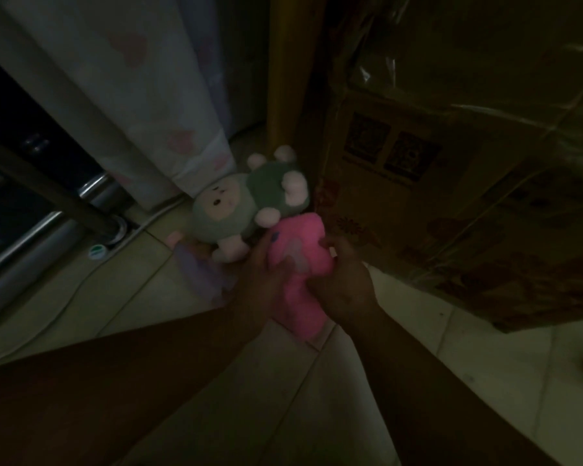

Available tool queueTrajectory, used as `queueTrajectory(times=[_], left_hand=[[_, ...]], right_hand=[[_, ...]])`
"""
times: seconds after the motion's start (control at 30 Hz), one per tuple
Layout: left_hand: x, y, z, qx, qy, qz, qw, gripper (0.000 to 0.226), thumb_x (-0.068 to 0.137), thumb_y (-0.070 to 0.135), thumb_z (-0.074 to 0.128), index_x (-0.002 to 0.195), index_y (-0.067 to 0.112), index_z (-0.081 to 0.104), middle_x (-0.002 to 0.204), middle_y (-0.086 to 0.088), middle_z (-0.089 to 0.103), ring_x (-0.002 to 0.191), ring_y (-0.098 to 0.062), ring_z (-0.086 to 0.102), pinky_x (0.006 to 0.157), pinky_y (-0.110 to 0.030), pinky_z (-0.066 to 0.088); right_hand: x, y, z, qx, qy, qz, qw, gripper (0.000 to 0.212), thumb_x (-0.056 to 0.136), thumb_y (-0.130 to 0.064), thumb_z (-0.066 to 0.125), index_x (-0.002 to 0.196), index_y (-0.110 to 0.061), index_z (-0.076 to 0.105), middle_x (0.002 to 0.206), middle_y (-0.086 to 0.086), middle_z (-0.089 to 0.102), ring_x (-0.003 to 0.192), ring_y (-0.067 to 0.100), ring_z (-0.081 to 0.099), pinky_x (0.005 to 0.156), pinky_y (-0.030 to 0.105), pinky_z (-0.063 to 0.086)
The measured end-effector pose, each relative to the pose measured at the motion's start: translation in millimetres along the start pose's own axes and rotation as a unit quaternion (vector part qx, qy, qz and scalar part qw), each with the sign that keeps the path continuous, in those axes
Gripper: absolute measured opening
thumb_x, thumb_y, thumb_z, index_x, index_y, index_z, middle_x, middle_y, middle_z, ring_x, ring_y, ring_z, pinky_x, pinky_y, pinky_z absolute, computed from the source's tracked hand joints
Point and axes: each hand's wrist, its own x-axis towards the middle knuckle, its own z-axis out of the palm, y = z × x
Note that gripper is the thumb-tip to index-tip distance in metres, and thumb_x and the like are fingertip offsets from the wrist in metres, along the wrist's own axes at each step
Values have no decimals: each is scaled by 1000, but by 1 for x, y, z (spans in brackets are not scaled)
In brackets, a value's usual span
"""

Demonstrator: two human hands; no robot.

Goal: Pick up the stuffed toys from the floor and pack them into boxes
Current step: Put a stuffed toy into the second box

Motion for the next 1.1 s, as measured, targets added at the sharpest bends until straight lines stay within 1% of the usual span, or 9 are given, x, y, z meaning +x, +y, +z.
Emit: queueTrajectory(times=[0.07, 0.17, 0.23, 0.3, 0.37, 0.67, 0.77, 0.93, 1.1], left_hand=[[-4, 7, 4, -17, 5, -10, 1000, 54, 72, 47, 61, 123, 50, 44, 140, 6, 48, 127, -15, 48, 106, -43, 41], [-7, 20, 10, -66, -9, -12, 998, 40, 98, 17, 46, 137, 21, 38, 136, -13, 51, 123, -33, 50, 105, -53, 39], [-10, 27, 9, -80, -7, -15, 997, 43, 98, 17, 48, 139, 17, 38, 135, -17, 52, 118, -38, 54, 97, -54, 46], [-18, 36, 8, -97, -9, -24, 995, 37, 97, 20, 51, 133, 26, 44, 128, -9, 58, 97, -27, 63, 66, -33, 57], [-32, 46, 5, -129, -3, -39, 991, 34, 97, 20, 49, 129, 30, 45, 122, -6, 61, 87, -17, 64, 50, -20, 52], [-125, 115, -10, -201, 27, -70, 977, 67, 90, 10, 61, 146, 26, 28, 126, 1, 57, 102, -15, 65, 79, -34, 55], [-160, 163, -15, -180, -4, -46, 983, 70, 83, 10, 66, 145, 23, 33, 135, -4, 54, 112, -20, 62, 85, -38, 55], [-231, 256, -11, -136, -33, -6, 990, 76, 77, 14, 69, 143, 30, 35, 143, -3, 47, 124, -24, 53, 92, -51, 51], [-316, 345, -4, -105, -16, -33, 994, 80, 72, 17, 72, 139, 43, 36, 141, 0, 49, 120, -25, 55, 88, -54, 53]], right_hand=[[-4, -5, -8, 2, 12, -10, 1000, 52, 71, -4, 67, 115, -24, 48, 95, -4, 59, 86, 18, 60, 57, 16, 38], [-10, -14, -24, -5, 22, -11, 1000, 51, 73, -1, 64, 117, -21, 49, 82, -16, 50, 70, 1, 49, 47, 5, 35], [-16, -18, -34, 1, 29, -16, 999, 50, 73, 0, 63, 116, -21, 50, 80, -20, 47, 70, -2, 48, 48, 5, 35], [-24, -22, -43, 15, 39, -27, 999, 47, 73, -1, 64, 113, -22, 51, 84, -18, 51, 79, 8, 56, 56, 11, 40], [-36, -30, -51, 47, 45, -25, 998, 45, 72, -1, 65, 110, -22, 51, 87, -16, 53, 84, 12, 58, 64, 23, 46], [-129, -81, -100, 135, 18, -14, 991, 55, 68, 2, 69, 111, -25, 49, 102, -9, 55, 89, 14, 58, 67, 34, 53], [-166, -117, -130, 107, 18, -16, 994, 62, 67, 1, 70, 119, -22, 47, 115, -1, 54, 98, 16, 57, 64, 23, 49], [-233, -191, -190, 90, 7, 8, 996, 82, 69, -5, 75, 138, -26, 35, 118, -12, 45, 102, 5, 49, 65, -2, 40], [-305, -255, -253, 66, -3, 17, 998, 93, 65, -20, 84, 140, -34, 32, 135, -8, 45, 118, 10, 48, 95, 30, 48]])
